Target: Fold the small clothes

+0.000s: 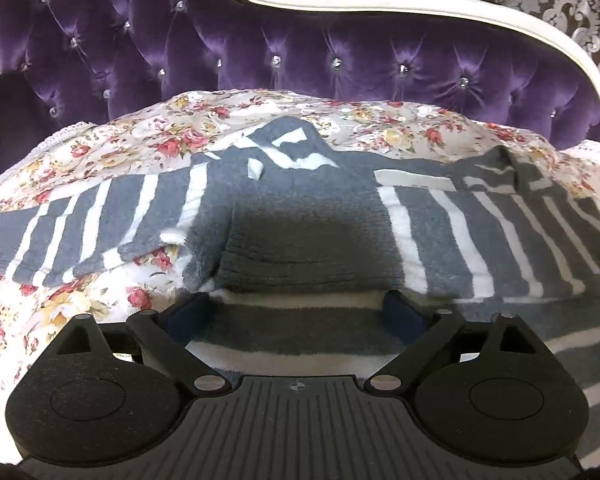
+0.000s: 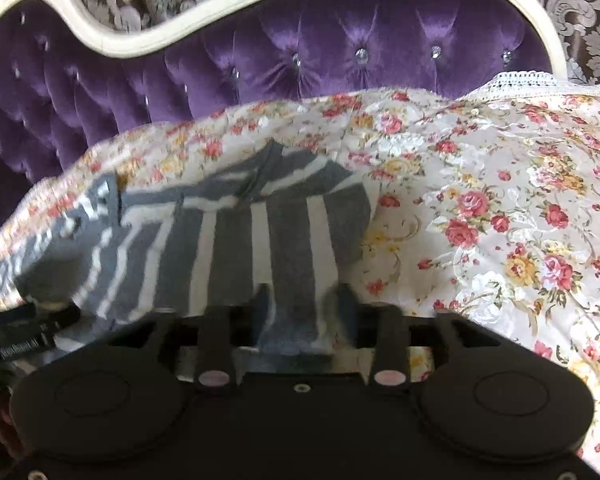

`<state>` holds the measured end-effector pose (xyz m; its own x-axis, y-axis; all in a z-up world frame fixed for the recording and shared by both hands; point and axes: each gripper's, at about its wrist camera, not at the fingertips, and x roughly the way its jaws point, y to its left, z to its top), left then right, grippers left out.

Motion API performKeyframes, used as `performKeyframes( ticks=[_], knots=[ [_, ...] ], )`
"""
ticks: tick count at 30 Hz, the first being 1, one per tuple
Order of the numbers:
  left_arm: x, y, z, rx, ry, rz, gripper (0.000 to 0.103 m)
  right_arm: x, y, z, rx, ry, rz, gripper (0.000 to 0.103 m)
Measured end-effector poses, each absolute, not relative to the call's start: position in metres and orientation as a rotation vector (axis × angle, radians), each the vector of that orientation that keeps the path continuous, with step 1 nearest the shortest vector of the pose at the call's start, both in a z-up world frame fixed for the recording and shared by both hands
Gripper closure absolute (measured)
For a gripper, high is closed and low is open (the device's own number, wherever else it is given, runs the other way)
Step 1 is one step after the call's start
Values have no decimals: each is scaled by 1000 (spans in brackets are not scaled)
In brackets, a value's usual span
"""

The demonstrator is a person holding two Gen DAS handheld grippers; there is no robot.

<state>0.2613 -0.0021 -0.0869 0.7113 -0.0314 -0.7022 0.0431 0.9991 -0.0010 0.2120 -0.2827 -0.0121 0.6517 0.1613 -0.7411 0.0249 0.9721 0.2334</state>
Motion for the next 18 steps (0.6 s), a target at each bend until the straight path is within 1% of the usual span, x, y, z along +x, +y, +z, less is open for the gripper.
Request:
performKeyframes(
  ticks=[2, 3, 4, 6, 8, 9, 10, 11, 18],
  knots=[
    [260, 4, -83, -25, 785, -81, 9, 208, -285, -4, 261, 818, 88, 37],
    [259, 10, -81, -62, 787, -111, 9, 206, -286, 0, 273, 796, 92, 33],
    [259, 14, -80, -92, 790, -126, 9, 205, -287, 3, 284, 773, 94, 26],
    [256, 26, -76, -145, 791, -133, 9, 202, -289, 9, 307, 734, 98, 21],
    [254, 38, -69, -173, 769, -125, 9, 200, -292, 12, 335, 710, 106, 20],
    [252, 45, -64, -179, 746, -117, 9, 200, -294, 14, 353, 699, 113, 17],
    [250, 50, -59, -179, 728, -110, 9, 199, -295, 15, 372, 686, 121, 11],
    [249, 56, -55, -176, 711, -103, 9, 198, -297, 17, 394, 670, 132, 9],
    [255, 113, -35, -188, 677, -3, 8, 192, -296, 27, 437, 593, 189, 4]
  ],
)
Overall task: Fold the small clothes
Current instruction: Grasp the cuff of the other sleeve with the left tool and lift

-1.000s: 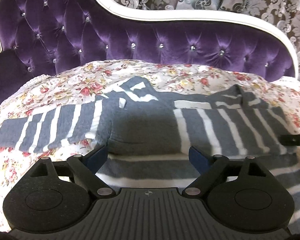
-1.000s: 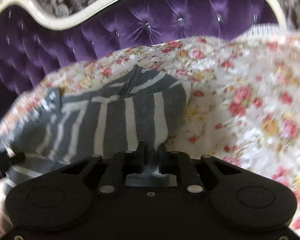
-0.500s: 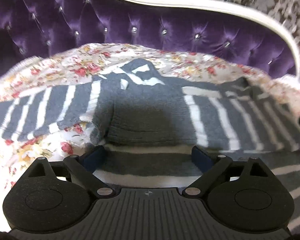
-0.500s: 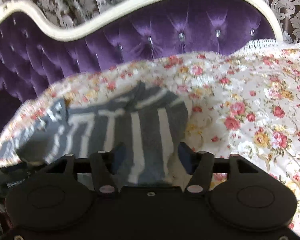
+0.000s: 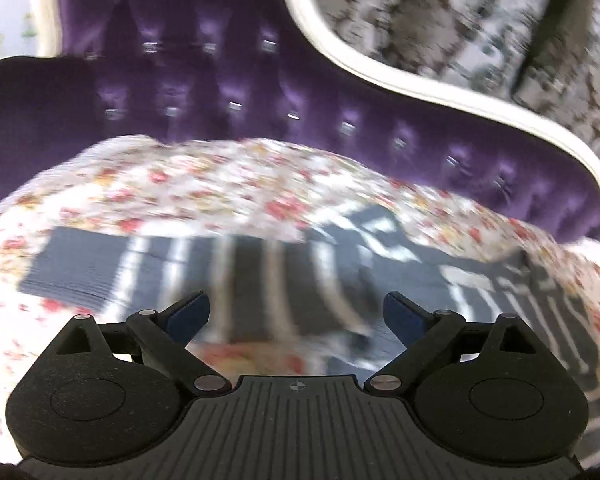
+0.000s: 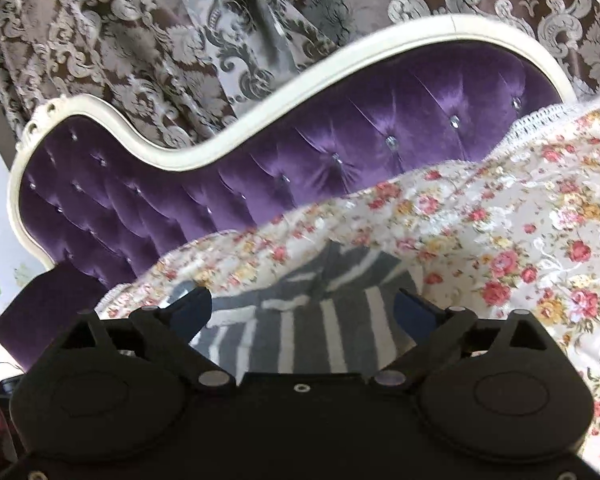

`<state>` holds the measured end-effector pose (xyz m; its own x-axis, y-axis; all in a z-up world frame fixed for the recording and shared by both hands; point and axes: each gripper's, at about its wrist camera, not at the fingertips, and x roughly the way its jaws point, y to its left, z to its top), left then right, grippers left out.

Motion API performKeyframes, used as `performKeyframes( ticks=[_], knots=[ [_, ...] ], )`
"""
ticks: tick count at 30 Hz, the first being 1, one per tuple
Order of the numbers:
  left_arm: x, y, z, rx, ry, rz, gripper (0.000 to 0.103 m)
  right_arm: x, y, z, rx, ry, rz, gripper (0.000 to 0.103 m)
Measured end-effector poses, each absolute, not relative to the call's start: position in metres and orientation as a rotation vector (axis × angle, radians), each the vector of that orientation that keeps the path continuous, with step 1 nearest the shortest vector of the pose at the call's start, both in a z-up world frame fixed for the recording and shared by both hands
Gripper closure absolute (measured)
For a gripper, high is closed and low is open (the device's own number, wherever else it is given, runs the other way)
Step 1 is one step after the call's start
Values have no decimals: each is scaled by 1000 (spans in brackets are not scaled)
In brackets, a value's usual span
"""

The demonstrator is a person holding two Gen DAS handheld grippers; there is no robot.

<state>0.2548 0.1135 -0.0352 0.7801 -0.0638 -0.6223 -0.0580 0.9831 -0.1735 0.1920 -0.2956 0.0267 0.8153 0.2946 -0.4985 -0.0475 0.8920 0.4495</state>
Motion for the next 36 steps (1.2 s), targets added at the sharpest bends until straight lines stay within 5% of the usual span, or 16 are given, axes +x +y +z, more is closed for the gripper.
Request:
performKeyframes(
  ticks=[12, 28, 30, 34, 36],
  knots=[
    [258, 226, -45, -407, 696, 172, 8, 183, -270, 31, 426, 559, 280, 0],
    [272, 262, -76, -531, 650, 169, 12, 179, -228, 25, 330, 600, 372, 0],
    [273, 262, -76, -530, 642, 179, 31, 180, -227, 23, 325, 611, 369, 0],
    [280, 265, -77, -535, 666, 194, 55, 180, -225, 21, 320, 625, 367, 0],
    [280, 266, -79, -551, 664, 199, 94, 180, -224, 20, 318, 629, 369, 0]
  ],
)
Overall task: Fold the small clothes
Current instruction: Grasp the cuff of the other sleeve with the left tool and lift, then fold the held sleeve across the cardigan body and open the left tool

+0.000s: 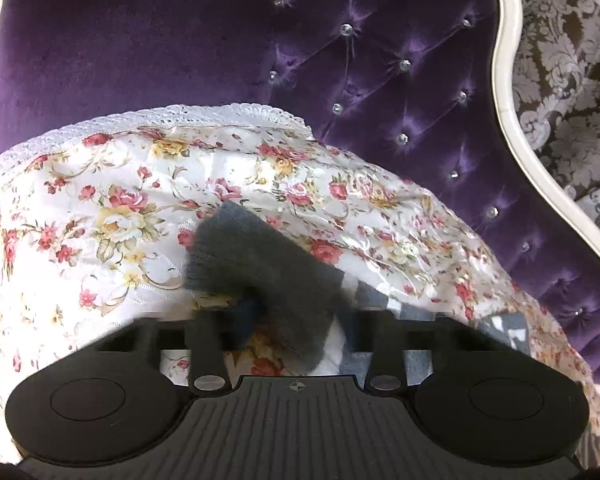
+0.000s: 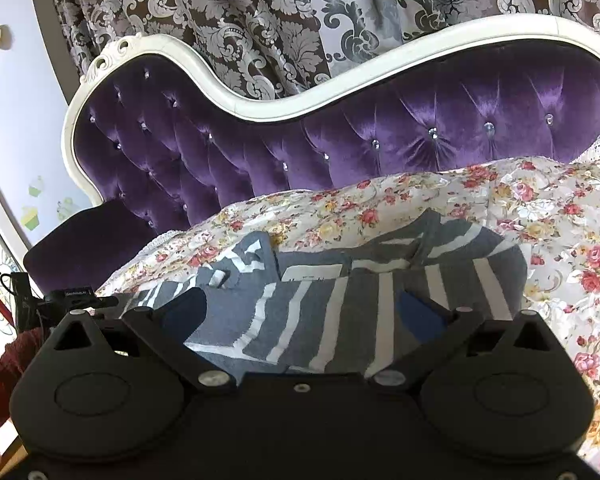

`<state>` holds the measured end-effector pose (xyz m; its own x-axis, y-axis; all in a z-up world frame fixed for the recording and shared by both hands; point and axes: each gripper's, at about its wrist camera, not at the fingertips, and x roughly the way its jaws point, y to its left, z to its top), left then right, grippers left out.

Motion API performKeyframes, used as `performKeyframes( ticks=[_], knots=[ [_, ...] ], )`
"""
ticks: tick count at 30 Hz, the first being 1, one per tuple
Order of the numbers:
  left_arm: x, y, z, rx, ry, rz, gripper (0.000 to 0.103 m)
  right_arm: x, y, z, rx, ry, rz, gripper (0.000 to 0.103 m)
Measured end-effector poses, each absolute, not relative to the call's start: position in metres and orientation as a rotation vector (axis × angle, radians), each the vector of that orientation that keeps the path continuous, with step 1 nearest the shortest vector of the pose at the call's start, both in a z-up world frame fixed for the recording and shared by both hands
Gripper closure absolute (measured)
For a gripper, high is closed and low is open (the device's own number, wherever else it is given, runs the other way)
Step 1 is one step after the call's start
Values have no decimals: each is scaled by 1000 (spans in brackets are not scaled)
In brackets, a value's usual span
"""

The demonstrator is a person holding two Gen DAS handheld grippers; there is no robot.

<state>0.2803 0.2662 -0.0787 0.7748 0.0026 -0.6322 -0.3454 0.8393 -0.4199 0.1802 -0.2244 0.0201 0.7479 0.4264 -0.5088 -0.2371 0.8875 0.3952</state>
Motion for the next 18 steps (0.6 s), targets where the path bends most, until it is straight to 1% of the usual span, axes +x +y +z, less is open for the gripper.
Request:
performKeyframes(
  ticks=[2, 5, 12, 18],
  knots=[
    [279, 267, -79, -572, 654, 214, 94, 180, -224, 20, 313, 633, 370, 0],
    [270, 264, -66, -528, 583, 235, 94, 181, -224, 19, 313, 639, 368, 0],
    [254, 276, -9, -401, 446, 310, 94, 180, -222, 21, 314, 636, 375, 0],
    [253, 253, 30, -325, 391, 234, 94, 180, -218, 22, 302, 641, 384, 0]
  ],
)
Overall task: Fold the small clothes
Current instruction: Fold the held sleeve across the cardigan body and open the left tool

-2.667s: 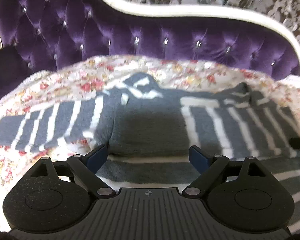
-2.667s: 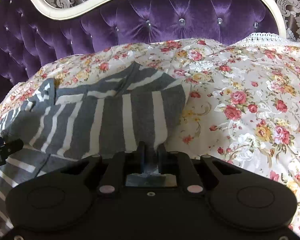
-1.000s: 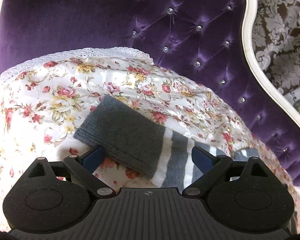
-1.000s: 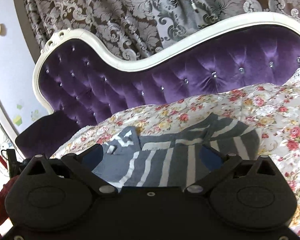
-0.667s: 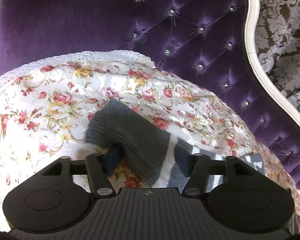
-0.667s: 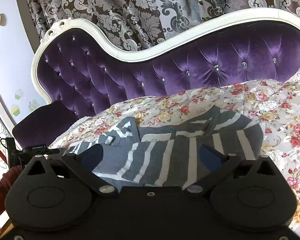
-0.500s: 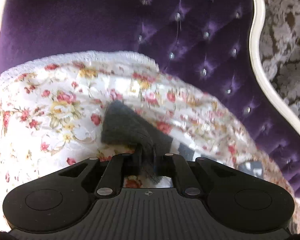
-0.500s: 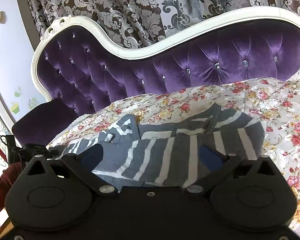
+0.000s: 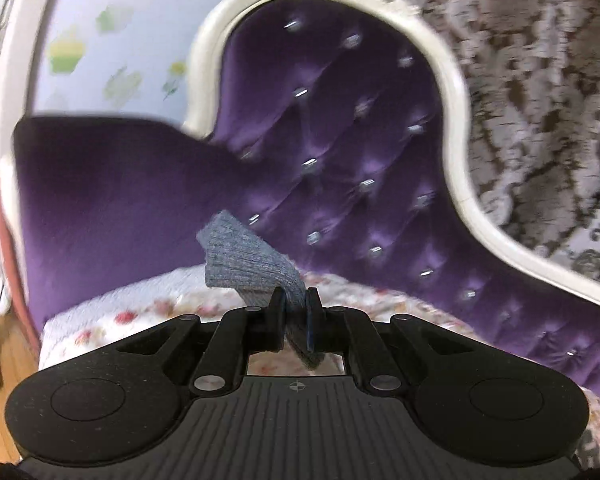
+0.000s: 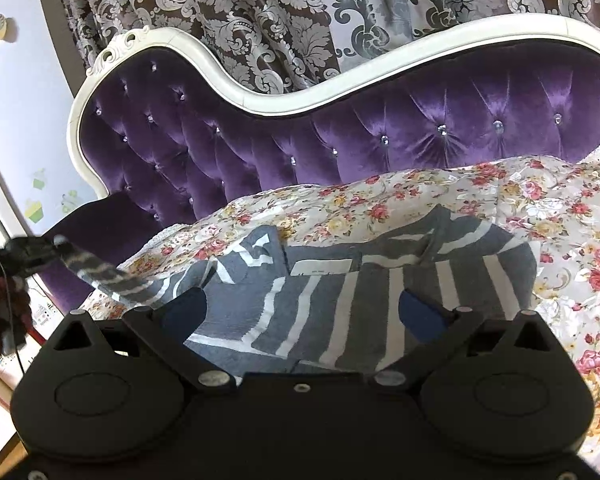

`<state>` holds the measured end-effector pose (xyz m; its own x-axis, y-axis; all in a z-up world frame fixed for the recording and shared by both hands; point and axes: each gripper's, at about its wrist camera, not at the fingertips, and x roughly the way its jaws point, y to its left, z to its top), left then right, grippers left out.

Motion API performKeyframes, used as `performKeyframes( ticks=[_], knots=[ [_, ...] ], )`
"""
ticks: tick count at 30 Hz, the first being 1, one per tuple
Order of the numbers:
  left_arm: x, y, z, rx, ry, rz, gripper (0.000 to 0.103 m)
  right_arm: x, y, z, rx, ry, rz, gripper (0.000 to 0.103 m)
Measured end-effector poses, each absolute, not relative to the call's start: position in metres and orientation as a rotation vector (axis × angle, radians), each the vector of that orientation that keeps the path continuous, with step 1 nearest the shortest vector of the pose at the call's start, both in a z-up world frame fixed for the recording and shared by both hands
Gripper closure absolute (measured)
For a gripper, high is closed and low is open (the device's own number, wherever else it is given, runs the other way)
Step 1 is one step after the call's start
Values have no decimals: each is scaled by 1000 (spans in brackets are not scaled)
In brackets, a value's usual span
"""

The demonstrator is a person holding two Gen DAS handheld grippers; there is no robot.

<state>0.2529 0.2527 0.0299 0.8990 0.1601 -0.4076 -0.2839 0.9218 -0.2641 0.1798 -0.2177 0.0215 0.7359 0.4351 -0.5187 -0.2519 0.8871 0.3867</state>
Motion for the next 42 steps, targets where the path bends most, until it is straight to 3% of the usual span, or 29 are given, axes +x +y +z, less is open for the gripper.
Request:
performKeyframes(
  ticks=[15, 29, 31, 33, 36, 38, 42],
  knots=[
    [270, 89, 83, -171, 329, -174, 94, 181, -255, 31, 354, 669, 233, 0],
    [284, -57, 7, -170, 481, -379, 92, 185, -298, 33, 457, 679, 148, 0],
    [286, -68, -5, -166, 517, -400, 80, 184, -303, 33, 471, 677, 139, 0],
    [286, -79, -15, -151, 558, -419, 53, 185, -306, 33, 481, 677, 130, 0],
    [279, -85, -20, -122, 570, -447, 37, 185, -310, 33, 493, 674, 121, 0],
    [274, -86, -18, -104, 565, -457, 29, 185, -312, 33, 495, 671, 117, 0],
    [263, -73, -14, -63, 541, -425, 26, 188, -312, 31, 494, 679, 114, 0]
  ],
)
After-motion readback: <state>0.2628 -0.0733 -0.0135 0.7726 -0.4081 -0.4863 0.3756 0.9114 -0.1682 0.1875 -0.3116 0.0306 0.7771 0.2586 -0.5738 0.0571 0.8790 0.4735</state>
